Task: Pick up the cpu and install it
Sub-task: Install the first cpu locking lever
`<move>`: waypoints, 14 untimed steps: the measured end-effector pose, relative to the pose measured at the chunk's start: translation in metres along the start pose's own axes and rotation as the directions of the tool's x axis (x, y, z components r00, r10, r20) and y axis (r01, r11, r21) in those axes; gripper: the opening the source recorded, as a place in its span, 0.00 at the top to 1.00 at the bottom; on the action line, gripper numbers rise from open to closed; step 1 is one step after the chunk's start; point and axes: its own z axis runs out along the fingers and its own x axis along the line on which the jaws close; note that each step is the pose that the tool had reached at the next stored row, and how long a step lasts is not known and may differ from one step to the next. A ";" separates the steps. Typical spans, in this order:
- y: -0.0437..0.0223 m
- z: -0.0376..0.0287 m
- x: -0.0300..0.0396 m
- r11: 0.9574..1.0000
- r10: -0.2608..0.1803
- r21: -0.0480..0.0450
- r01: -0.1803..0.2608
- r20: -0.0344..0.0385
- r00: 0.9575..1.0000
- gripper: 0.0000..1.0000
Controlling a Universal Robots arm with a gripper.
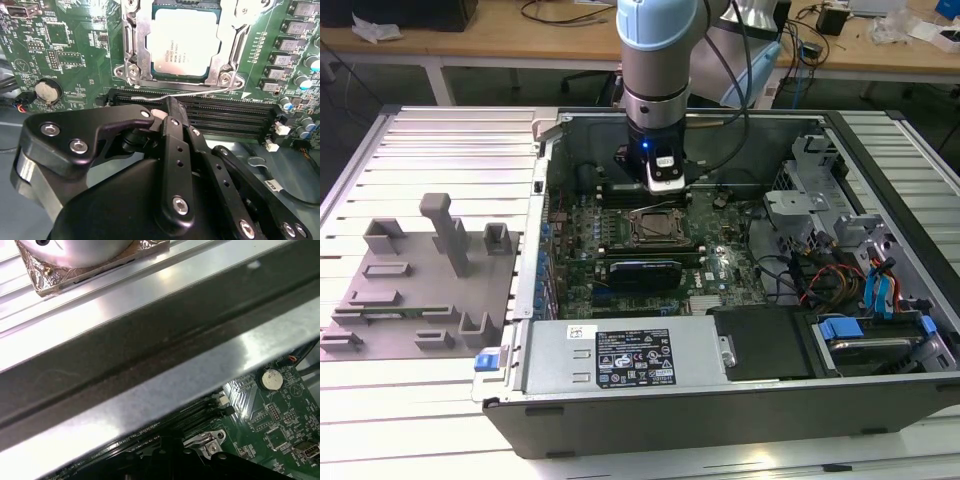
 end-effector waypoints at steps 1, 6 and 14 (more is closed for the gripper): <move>-0.0003 -0.0002 -0.0002 1.000 0.000 0.000 0.000 0.000 1.000 0.89; -0.0007 0.0008 -0.0003 1.000 0.000 0.000 0.000 0.000 1.000 0.89; -0.0014 0.0068 -0.0015 1.000 0.000 0.000 0.000 0.000 1.000 0.89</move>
